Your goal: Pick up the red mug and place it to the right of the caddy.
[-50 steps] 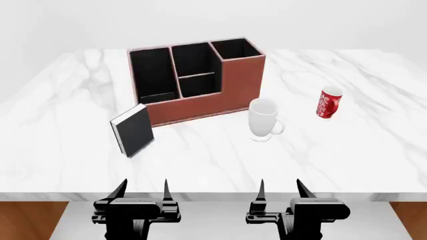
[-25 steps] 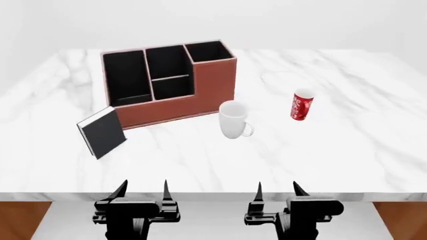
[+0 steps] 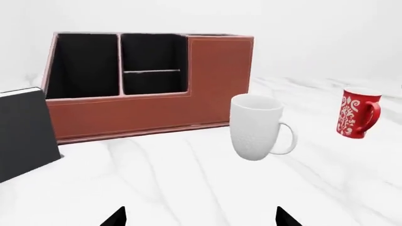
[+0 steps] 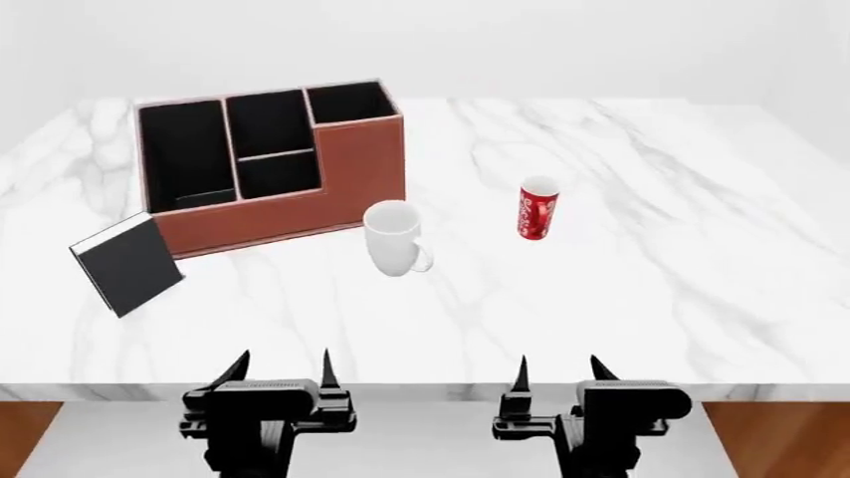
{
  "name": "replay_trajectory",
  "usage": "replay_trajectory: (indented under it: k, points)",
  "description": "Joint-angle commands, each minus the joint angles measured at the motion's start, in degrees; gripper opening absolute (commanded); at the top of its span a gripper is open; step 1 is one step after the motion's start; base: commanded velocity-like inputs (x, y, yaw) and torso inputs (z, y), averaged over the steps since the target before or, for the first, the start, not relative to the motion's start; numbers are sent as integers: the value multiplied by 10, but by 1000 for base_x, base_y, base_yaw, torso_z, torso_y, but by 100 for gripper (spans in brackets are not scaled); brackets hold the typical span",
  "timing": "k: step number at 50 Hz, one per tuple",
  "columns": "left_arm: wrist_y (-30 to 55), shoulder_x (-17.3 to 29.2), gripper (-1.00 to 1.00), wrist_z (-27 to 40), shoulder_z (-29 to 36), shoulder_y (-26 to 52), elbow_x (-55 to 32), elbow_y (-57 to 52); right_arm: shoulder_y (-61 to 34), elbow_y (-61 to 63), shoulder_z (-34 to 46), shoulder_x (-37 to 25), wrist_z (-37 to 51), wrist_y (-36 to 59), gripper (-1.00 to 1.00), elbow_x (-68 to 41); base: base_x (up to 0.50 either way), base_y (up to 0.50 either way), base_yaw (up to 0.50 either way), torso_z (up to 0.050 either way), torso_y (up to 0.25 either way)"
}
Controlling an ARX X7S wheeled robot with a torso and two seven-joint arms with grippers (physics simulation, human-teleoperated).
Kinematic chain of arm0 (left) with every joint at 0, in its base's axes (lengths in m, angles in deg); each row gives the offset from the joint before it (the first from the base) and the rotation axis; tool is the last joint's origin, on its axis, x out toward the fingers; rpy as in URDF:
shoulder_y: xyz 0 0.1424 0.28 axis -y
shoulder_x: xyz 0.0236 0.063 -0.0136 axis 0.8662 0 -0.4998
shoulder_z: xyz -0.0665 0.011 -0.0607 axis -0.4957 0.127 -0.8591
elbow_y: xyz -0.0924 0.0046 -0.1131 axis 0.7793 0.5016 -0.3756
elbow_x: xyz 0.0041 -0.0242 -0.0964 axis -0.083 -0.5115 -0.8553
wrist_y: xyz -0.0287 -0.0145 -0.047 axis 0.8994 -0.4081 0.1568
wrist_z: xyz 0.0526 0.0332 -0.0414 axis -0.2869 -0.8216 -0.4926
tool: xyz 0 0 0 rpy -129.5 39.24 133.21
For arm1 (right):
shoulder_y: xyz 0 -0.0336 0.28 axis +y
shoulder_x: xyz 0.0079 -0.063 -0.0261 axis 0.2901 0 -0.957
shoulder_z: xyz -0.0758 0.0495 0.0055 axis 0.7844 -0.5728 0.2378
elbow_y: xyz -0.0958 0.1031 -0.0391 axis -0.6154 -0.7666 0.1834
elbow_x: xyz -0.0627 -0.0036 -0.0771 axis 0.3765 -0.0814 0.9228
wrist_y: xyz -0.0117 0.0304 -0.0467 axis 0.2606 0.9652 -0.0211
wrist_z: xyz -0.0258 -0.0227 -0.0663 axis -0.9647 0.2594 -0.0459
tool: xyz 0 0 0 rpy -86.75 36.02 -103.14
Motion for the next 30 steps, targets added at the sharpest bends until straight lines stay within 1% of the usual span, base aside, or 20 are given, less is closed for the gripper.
replay_trajectory:
  k: [1, 3, 5, 8, 15, 30]
  points:
    - [254, 34, 100, 29, -7, 36, -48, -254, -21, 135, 11, -19, 20, 146, 100, -6, 0, 0, 0, 0, 0]
    - [334, 42, 100, 26, -23, 61, -85, -313, -30, 166, 8, -24, 18, 180, 100, -16, 0, 0, 0, 0, 0]
    - [382, 52, 100, 41, -28, 87, -85, -354, -35, 189, -2, -27, 24, 183, 100, -19, 0, 0, 0, 0, 0]
    - [414, 54, 100, 44, -44, 100, -101, -375, -35, 207, -10, -32, 23, 199, 100, -29, 0, 0, 0, 0, 0]
    - [397, 56, 100, 42, -47, 93, -103, -361, -28, 213, -13, -35, 23, 191, 100, -38, 9, 0, 0, 0, 0]
    - [403, 63, 100, 46, -41, 97, -107, -359, -30, 208, -8, -41, 25, 189, 100, -47, 498, 0, 0, 0, 0]
